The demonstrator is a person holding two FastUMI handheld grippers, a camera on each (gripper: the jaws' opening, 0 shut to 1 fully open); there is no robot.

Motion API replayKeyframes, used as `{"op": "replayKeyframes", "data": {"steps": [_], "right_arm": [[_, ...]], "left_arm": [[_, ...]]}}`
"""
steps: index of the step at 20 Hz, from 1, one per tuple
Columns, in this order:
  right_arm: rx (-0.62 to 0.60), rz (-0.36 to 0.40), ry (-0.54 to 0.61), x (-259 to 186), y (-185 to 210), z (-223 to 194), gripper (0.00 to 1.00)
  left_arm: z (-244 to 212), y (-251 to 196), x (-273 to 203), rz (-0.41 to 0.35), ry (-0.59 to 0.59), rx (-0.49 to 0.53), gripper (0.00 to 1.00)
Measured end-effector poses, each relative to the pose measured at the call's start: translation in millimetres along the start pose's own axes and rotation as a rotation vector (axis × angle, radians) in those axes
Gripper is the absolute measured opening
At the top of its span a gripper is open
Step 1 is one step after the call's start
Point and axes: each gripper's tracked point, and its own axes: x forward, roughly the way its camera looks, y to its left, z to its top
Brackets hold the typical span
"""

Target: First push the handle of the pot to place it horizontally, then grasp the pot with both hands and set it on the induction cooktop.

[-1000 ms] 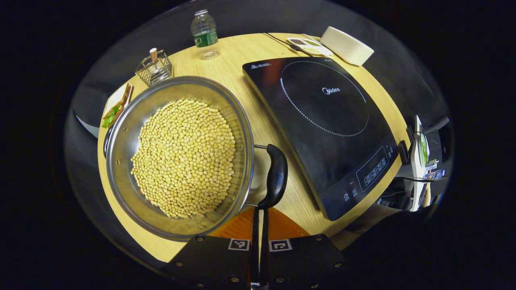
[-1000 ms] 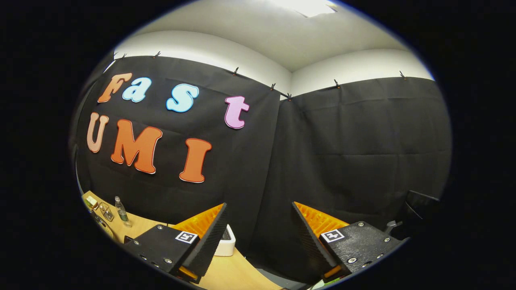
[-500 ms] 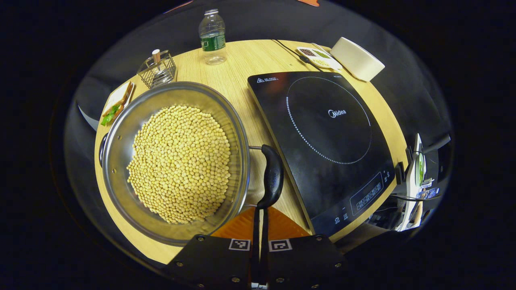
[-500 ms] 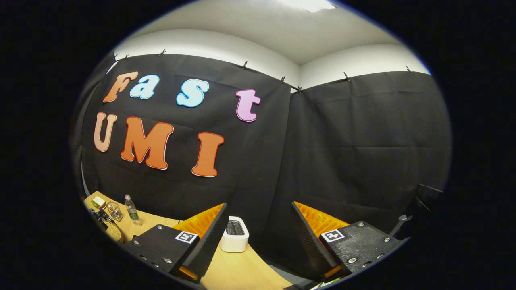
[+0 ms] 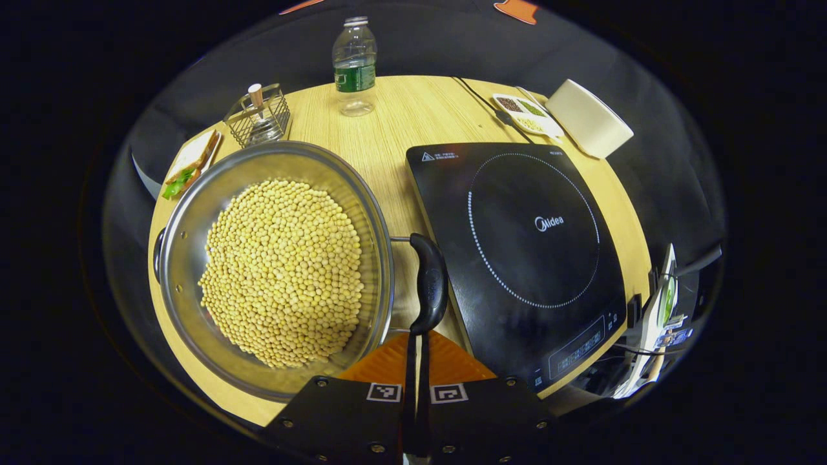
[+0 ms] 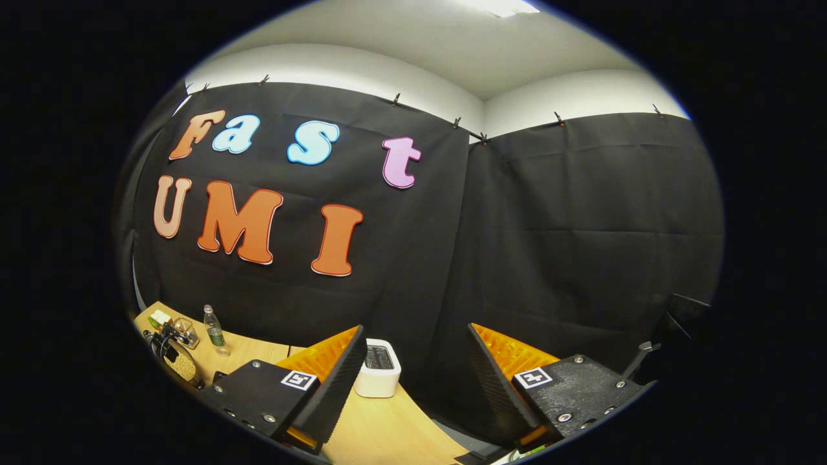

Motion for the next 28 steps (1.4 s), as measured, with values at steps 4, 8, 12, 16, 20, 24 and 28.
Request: {"op": "replayKeyframes", "data": {"steps": [4,8,12,16,20,24,28], "right_arm": [[0.008,-0.014,0.014,-5.6,-9.6,-6.0,0.95],[0.015,-0.025,0.027,-9.4,-14.5,-11.1,0.95],[0.021,-0.007,0.045,-8.2,-7.8,-16.8,0.96],[0.02,0.042,0.063,-3.1,15.6,-21.7,0.96],[0.029,0.136,0.1,1.9,64.8,-34.8,0.96],[0.034,0.275,0.169,1.1,131.3,-55.8,0.96],[0.017,0.425,0.254,-3.7,206.4,-83.7,0.95]], "left_arm": [[12.2,-2.5,5.6,0.018,-0.015,0.012,0.02],[24.4,-8.0,5.7,0.018,-0.036,0.031,0.02],[28.9,-9.7,6.2,-0.009,-0.055,0.001,0.01],[23.4,-0.6,-11.5,-0.042,-0.093,-0.061,0.02],[15.5,17.9,-33.3,-0.061,-0.165,-0.133,0.04],[-0.5,56.0,-68.5,-0.014,-0.242,-0.163,0.02],[-12.3,109.0,-95.7,0.095,-0.308,-0.189,0.02]]}}
